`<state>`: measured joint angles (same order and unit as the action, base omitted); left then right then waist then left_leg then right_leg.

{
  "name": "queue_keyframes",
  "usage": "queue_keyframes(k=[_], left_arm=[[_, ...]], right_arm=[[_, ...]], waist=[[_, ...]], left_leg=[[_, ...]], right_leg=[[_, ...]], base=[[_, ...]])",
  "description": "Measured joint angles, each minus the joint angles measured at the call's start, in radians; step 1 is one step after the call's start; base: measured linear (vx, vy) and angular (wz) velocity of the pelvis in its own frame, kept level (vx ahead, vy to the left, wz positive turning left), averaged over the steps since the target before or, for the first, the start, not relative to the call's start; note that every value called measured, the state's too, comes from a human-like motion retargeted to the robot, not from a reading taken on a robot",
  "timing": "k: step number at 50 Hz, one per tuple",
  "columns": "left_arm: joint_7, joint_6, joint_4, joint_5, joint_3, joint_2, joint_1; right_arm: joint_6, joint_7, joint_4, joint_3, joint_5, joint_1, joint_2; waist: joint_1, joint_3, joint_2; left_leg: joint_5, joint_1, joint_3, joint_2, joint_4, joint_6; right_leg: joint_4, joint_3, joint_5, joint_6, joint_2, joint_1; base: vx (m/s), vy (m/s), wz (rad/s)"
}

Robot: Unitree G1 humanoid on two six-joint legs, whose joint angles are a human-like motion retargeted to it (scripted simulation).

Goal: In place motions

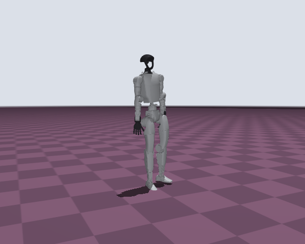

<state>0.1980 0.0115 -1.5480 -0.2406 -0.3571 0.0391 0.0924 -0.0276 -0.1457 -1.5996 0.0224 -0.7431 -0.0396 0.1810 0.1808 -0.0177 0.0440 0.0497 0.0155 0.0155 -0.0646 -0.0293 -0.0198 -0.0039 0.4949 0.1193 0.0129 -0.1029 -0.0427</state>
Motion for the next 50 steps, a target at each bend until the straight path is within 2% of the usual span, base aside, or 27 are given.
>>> queue_keyframes(k=[50], left_arm=[[0.001, 0.001, -0.004, 0.002, 0.007, 0.005, -0.004]], right_arm=[[0.003, -0.005, -0.003, 0.001, -0.007, -0.006, 0.005]], waist=[[0.0, -0.001, -0.004]], left_leg=[[0.0, -0.002, 0.0, 0.004, -0.002, 0.005]], right_leg=[[0.001, 0.002, 0.001, -0.001, -0.001, 0.0]], base=[[0.0, 0.0, 0.0]])
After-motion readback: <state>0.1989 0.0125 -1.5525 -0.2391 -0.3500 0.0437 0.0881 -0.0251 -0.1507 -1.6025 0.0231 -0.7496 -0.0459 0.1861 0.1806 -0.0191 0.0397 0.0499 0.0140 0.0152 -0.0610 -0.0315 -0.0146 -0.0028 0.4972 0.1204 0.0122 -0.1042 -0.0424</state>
